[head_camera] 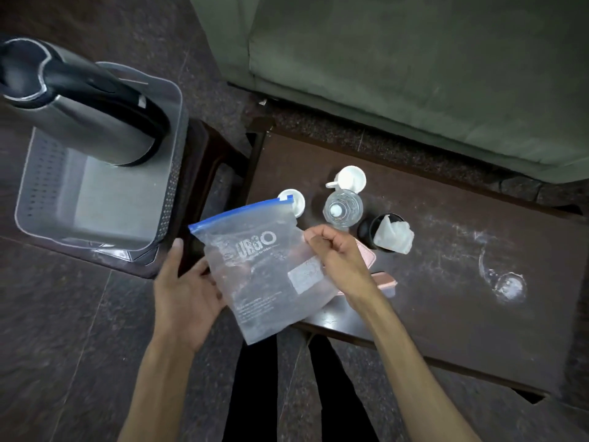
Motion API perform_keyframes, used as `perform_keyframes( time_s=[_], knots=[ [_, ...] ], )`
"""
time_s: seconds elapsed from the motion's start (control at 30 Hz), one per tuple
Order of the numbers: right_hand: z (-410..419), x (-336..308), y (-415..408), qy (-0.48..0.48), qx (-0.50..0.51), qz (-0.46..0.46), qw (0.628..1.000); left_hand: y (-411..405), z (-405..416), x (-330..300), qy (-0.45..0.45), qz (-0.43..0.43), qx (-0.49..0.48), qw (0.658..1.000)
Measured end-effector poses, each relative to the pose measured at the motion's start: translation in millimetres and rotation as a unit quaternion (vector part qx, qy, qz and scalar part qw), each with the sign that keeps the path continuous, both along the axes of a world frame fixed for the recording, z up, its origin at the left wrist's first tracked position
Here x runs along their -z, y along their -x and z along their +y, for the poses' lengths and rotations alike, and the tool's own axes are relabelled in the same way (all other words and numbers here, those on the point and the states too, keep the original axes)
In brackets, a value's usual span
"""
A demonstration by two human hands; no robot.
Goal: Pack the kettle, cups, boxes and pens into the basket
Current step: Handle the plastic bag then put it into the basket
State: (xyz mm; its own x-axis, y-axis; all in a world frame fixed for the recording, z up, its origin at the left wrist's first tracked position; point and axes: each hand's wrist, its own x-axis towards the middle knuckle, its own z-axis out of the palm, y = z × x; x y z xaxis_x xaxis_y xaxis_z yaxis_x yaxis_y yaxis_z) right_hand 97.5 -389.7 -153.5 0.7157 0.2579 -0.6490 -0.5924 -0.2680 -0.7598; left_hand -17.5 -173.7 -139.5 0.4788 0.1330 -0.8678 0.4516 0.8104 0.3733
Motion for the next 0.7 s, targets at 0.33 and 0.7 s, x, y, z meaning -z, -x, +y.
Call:
perform_keyframes(
  time_s=[0.33,0.7],
  knots=[
    [32,7,10,0.055,0.100,-0.034,0.993,5,5,7,-0.270,0.036,-0.037,0.961],
    [66,-20,-5,-0.014,-0.071,-0.136,0.988,2,68,1,-0.420,-0.065,0.095,0.900]
  ],
)
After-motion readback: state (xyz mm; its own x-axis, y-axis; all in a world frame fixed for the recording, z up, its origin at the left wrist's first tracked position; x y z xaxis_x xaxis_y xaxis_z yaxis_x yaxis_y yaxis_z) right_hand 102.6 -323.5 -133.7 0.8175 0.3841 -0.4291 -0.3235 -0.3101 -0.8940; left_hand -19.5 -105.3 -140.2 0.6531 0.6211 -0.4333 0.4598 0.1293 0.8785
